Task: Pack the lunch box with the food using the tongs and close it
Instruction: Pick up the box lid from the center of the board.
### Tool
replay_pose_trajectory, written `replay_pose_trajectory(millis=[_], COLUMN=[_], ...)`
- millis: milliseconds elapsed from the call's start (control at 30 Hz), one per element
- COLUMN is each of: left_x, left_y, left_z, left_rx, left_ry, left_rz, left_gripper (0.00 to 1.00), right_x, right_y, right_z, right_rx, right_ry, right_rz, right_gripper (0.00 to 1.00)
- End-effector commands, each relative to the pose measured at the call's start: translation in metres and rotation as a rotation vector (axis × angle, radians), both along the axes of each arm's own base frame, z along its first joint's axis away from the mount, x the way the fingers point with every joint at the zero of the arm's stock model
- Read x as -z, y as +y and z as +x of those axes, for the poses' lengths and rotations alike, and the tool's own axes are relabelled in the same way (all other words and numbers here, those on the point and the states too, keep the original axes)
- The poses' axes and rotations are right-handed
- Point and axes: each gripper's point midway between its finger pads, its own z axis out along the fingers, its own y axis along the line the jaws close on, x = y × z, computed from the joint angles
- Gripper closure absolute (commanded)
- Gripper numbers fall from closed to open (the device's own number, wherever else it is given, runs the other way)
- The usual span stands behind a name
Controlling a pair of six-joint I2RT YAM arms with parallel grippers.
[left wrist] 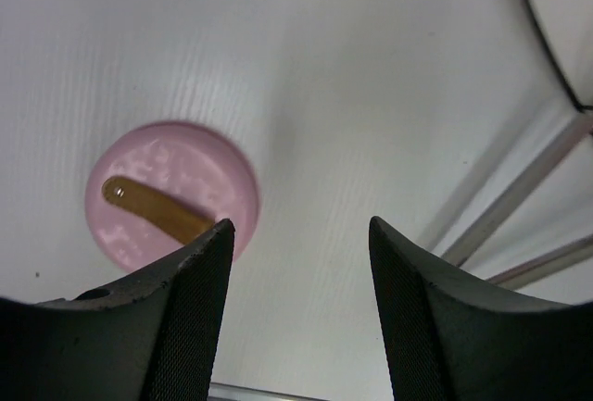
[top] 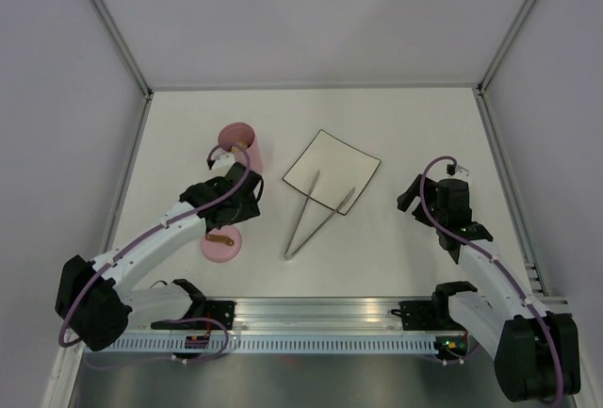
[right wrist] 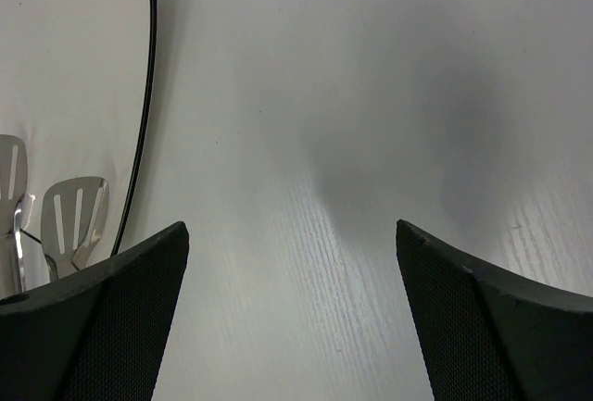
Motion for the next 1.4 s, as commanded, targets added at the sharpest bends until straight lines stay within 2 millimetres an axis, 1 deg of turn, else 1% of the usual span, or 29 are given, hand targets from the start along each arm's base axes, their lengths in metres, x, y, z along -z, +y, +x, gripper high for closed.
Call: replay_pose_trajectory(millis=[0, 67, 100, 233, 267, 367, 433, 467, 633, 800, 967, 1167, 1267, 1333, 1367], left_x=[0.020, 0.022, 0.021, 0.029, 0.032, 0.040, 0.047, 0.053, 0.062, 0.065, 0.073, 0.081, 0.088, 0.091, 0.092], left_y=[0.030, 0.033, 0.036, 0.048, 0.053, 0.060, 0.062, 0.063, 0.064, 0.075, 0.074, 0.076, 0.078, 0.081, 0.081], left_z=[-0.029, -0.029, -0.028, -0.030, -0.035, -0.038, -0.042, -0.045, -0.046, -0.045, -0.042, -0.034, -0.036, -0.038, -0.037], left_rx=[-0.283, -0.352, -0.367, -0.502, -0.535, -0.601, -0.641, -0.655, -0.746, -0.817, -0.840, -0.876, -0.894, -0.901, -0.900], left_ry=[0.073, 0.061, 0.053, 0.083, 0.101, 0.121, 0.134, 0.153, 0.142, 0.085, 0.073, 0.072, 0.103, 0.111, 0.110], left_rz=[-0.088, -0.122, -0.122, -0.109, -0.089, -0.051, -0.046, -0.036, -0.064, -0.059, -0.077, -0.072, -0.065, -0.055, -0.060], left_gripper=[0.34, 0.34, 0.34, 0.34, 0.34, 0.34, 0.33, 0.33, 0.33, 0.33, 0.34, 0.35, 0.35, 0.39, 0.42], right_x=[0.000, 0.000, 0.001, 0.003, 0.004, 0.008, 0.009, 0.010, 0.010, 0.008, 0.007, 0.011, 0.011, 0.012, 0.012], right_y=[0.006, 0.006, 0.004, 0.006, 0.006, 0.005, 0.004, 0.004, 0.003, 0.003, 0.004, 0.003, 0.000, 0.000, 0.000], right_z=[0.004, 0.005, 0.005, 0.004, 0.004, 0.002, 0.001, 0.001, 0.005, 0.010, 0.015, 0.015, 0.015, 0.016, 0.016], right_rx=[-0.022, -0.026, -0.022, -0.016, -0.013, -0.004, -0.001, 0.000, 0.005, 0.003, 0.007, 0.008, 0.018, 0.020, 0.021], right_ry=[-0.013, -0.007, -0.006, 0.003, 0.005, 0.013, 0.017, 0.020, 0.021, 0.021, 0.022, 0.037, 0.038, 0.043, 0.045], right_rz=[0.021, 0.012, 0.007, 0.014, 0.017, 0.019, 0.017, 0.013, 0.009, 0.007, 0.006, 0.001, -0.009, -0.011, -0.013], right_gripper=[0.02, 0.02, 0.02, 0.02, 0.02, 0.02, 0.02, 0.02, 0.02, 0.02, 0.02, 0.02, 0.02, 0.02, 0.02])
